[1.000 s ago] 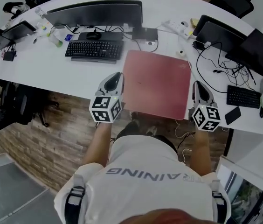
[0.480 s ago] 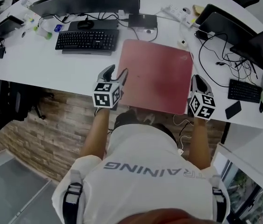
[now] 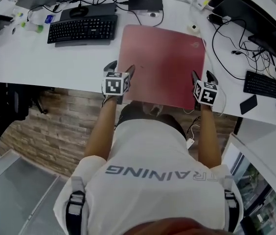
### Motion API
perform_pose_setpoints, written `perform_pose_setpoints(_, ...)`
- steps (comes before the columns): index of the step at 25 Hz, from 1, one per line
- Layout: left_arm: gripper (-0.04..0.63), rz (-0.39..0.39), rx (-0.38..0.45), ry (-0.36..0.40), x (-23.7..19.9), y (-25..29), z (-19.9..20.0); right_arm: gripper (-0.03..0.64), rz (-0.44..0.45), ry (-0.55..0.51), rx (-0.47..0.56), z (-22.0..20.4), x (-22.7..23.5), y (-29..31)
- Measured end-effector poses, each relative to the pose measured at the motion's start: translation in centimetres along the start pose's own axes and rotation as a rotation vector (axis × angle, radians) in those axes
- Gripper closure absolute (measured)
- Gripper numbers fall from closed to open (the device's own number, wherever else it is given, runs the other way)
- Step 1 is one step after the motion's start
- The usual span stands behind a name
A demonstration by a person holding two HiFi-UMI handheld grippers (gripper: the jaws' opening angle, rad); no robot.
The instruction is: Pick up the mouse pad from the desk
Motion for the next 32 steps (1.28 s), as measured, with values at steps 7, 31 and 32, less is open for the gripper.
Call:
perform_pose_setpoints(7, 0.256, -0.001, -0.108, 0.012, -0.2, 2.8, -2.9, 0.267, 0.014, 0.027, -0.156, -5.2, 0.3, 3.0)
perform_pose_setpoints(31, 0.255, 0.078, -0.194, 0.011, -1.5, 5.3, -5.9, 0.299, 0.016, 0.106, -0.181, -7.1, -0.1, 4.2)
perform_pose_setpoints(32, 0.255, 0.079, -0.192, 0.011, -1.4, 5.3, -6.0, 0.333, 0.018, 0.104, -0.182, -7.0, -0.3, 4.2)
Point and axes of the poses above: the fingertips, and each gripper's own axes: y forward along the fingers, x to its right, z out of its top, the point moved 1 cm from there along -y, backward along the fingers, and after that the axes turned 5 degrees about z, right-handed, at the moved point
